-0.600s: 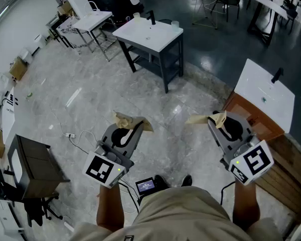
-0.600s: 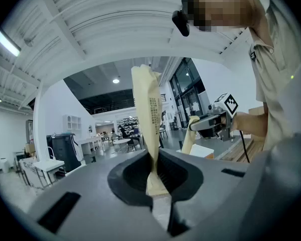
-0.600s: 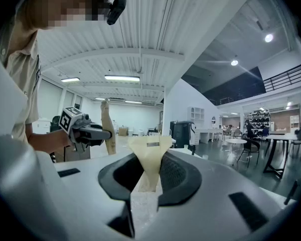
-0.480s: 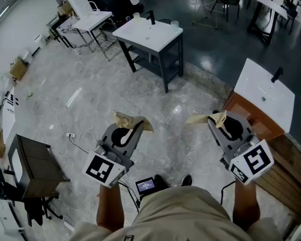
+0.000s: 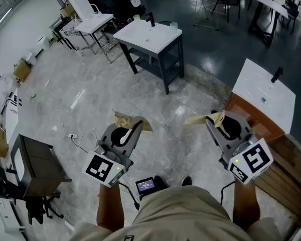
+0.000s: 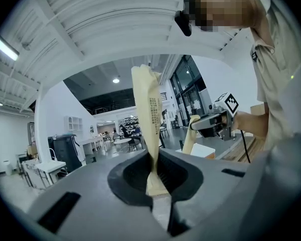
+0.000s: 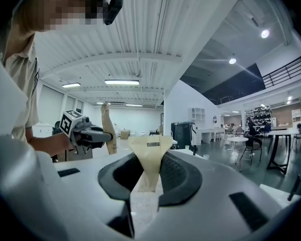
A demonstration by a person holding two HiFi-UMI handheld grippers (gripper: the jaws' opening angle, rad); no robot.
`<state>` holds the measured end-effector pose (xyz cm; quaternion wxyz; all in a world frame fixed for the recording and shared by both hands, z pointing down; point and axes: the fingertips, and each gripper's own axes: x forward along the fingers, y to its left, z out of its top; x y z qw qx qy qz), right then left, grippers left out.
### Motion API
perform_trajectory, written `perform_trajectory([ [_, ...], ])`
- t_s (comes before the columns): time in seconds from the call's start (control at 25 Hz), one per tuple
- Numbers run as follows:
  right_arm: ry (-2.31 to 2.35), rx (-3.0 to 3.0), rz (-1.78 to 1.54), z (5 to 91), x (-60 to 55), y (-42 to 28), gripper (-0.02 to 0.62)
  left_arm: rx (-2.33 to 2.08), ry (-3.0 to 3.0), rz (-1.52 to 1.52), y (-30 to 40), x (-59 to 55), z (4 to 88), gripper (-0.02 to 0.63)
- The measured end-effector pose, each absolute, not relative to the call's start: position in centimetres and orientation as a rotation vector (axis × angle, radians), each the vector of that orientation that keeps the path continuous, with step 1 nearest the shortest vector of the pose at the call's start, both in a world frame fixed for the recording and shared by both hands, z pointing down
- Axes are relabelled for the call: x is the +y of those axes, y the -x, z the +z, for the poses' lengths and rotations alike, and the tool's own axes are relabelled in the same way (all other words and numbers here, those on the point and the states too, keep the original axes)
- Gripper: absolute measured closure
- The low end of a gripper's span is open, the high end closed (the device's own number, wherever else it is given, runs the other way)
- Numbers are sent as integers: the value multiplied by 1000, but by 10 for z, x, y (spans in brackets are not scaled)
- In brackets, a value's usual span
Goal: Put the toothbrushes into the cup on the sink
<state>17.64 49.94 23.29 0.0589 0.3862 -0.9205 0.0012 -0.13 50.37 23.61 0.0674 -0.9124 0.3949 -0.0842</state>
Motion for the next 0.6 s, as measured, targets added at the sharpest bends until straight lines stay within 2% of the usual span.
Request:
perform_trajectory([
  [0.6,-1190,-2812,29,242,456,-199,512,1204,2754,-321,-12,465,255,575],
])
